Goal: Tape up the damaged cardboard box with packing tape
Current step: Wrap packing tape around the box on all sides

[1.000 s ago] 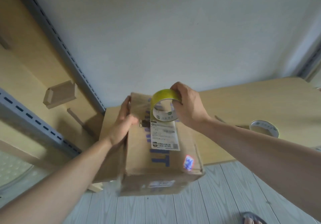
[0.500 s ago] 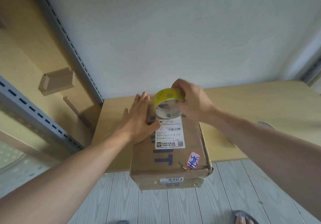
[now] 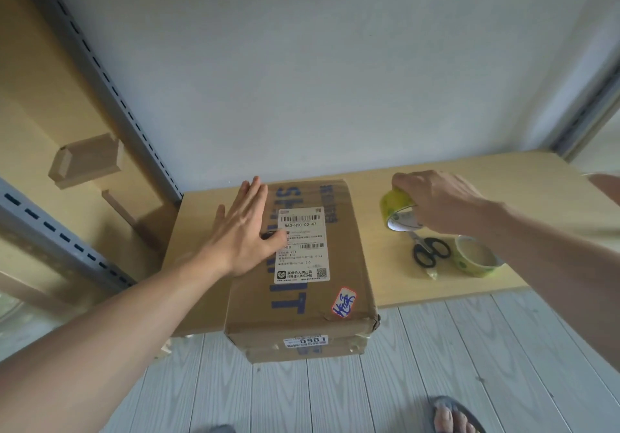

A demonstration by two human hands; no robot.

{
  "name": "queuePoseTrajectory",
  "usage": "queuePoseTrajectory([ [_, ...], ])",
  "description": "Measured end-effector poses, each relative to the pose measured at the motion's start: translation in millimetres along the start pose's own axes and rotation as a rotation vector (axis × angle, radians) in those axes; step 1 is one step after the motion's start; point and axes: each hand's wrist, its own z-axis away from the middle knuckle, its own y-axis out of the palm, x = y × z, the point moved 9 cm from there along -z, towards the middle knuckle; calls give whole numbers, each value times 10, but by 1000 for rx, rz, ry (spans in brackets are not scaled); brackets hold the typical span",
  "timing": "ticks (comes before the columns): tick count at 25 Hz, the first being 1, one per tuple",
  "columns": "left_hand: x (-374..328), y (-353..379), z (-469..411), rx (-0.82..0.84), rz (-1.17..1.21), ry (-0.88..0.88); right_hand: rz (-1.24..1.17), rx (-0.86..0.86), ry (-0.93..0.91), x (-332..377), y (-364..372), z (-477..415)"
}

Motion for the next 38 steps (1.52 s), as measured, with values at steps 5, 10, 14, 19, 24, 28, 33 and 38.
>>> queuePoseTrajectory([
  [5,15,15,-2,30,-16,-4,23,57,-33,-37,295,-56],
  [10,20,40,-7,57,-23,5,-28,115,1,-6,624,-49],
  [14,-52,-30,-65,55,-215,-53,-139,217,-33,228,1009,-102],
  [19,-904,33,-293,53,-209,38,-147,151,-50,235,1020,-196],
  [24,-1220,458,-480,260,-135,-199,-184,168,-19,188,1111,-162],
  [28,-1182,428,-441,207,16,-153,-372,40,-26,124,1034,-80],
  [33,-931,48,-348,55,248,-122,-444,-288,9,-38,670,-19],
  [38,-258,-512,-167,-215,678,-89,-590,-533,-28,394,183,-58],
])
